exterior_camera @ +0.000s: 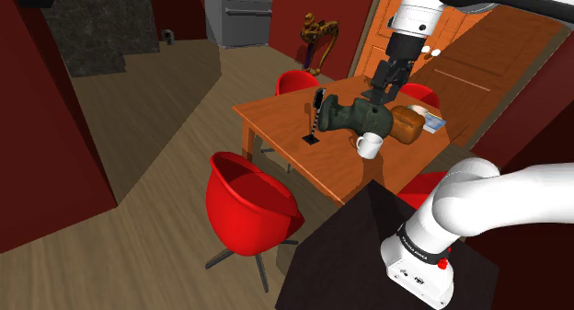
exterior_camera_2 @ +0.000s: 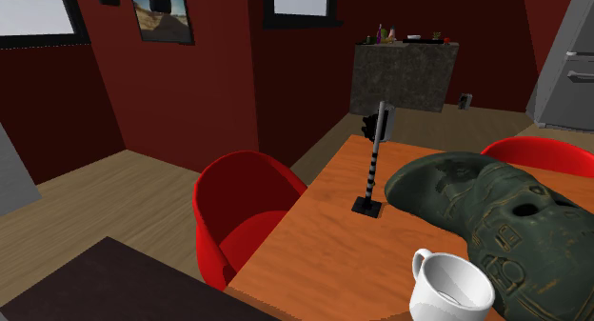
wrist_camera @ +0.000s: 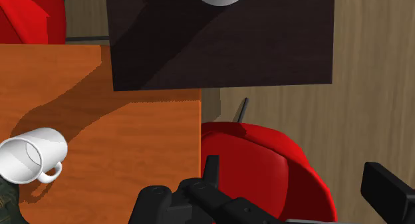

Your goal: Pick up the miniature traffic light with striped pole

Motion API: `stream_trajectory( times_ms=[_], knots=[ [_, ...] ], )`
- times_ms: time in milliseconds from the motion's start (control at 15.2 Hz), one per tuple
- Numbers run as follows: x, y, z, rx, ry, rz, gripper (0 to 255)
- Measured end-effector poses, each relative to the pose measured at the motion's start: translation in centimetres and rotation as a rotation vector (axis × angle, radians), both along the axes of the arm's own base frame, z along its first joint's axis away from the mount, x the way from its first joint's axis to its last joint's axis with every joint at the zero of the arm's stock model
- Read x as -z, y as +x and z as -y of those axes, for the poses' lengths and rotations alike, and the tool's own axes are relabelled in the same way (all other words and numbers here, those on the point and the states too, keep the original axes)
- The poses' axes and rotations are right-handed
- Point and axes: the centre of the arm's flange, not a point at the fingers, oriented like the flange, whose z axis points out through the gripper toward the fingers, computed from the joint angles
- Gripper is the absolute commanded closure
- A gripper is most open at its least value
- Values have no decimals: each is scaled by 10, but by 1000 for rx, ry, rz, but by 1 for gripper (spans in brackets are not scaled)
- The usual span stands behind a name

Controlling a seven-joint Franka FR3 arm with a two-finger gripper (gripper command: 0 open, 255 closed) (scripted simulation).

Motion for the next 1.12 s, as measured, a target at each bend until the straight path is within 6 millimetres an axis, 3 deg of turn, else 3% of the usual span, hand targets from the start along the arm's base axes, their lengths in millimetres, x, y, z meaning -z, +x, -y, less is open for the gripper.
stream_trajectory(
  times_ms=[198, 1122],
  knots=[
    [6, 11, 7, 7, -2, 6, 0],
    [84, 136, 93, 82, -21, 79, 0]
  ],
)
